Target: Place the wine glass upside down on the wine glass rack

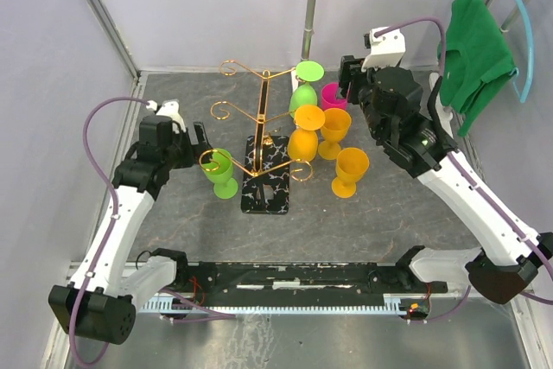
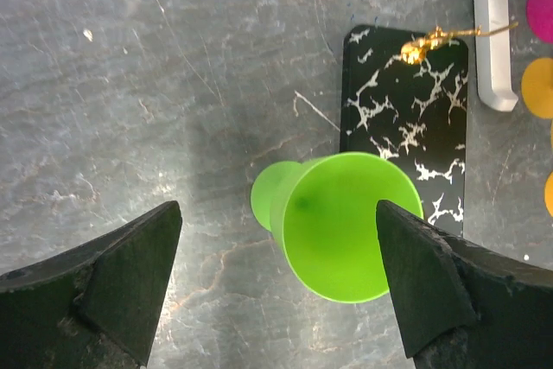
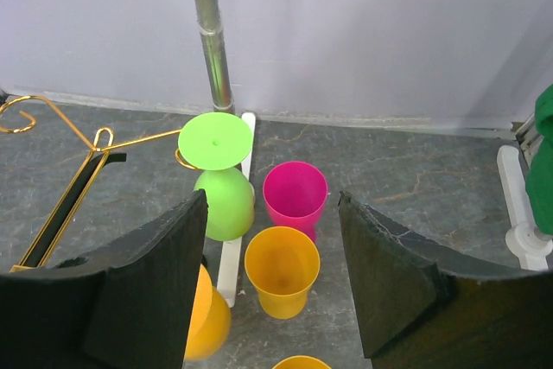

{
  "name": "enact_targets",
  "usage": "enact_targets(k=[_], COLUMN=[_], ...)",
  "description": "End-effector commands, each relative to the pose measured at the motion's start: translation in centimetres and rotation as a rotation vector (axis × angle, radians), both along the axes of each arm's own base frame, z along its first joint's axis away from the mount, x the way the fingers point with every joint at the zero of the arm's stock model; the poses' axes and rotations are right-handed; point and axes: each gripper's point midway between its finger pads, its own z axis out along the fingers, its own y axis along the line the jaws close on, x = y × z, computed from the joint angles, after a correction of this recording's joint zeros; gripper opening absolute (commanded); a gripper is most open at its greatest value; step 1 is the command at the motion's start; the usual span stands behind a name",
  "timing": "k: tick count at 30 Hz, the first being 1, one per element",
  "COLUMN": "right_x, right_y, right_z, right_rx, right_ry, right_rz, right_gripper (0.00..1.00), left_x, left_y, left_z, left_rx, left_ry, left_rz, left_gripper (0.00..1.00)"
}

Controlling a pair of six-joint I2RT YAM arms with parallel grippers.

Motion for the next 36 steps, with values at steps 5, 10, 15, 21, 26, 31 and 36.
enact_targets(k=[5,10,15,21,26,31,36], right_x=[-0.1,-0.1,-0.2,-0.1,0.1,0.2,0.6], right_y=[0.4,0.4,0.1,0.2,0.7,1.6,2.5], right_z=[0.2,-0.2,-0.3,-0.6,-0.8,-1.3,-2.0], right_rx=[0.004,0.002,-0.01,-0.014,-0.015,-0.008,-0.017], right_ry=[0.003,0.001,-0.005,-0.006,-0.002,0.013,0.03], right_rz=[0.02,0.02,0.013,0.016,0.038,0.071,0.102], right_gripper=[0.7,0.7,0.7,0.7,0.7,0.7,0.7], left_x=[-2.2,-1.6,-1.3,-0.5,0.7,2.3,3.5], left_y=[-1.9,-1.4,-1.3,-0.8,0.6,2.6,5.2], left_z=[-2.8,-4.5,-5.3,-5.0,-3.2,0.2,5.2], left_rx=[-0.094,-0.069,-0.07,-0.051,-0.001,0.069,0.129], left_ry=[0.12,0.171,0.198,0.186,0.131,0.042,-0.099], left_rz=[-0.042,-0.01,0.013,0.043,0.111,0.199,0.328], left_gripper=[0.99,0.89,0.58,0.25,0.04,0.03,0.03])
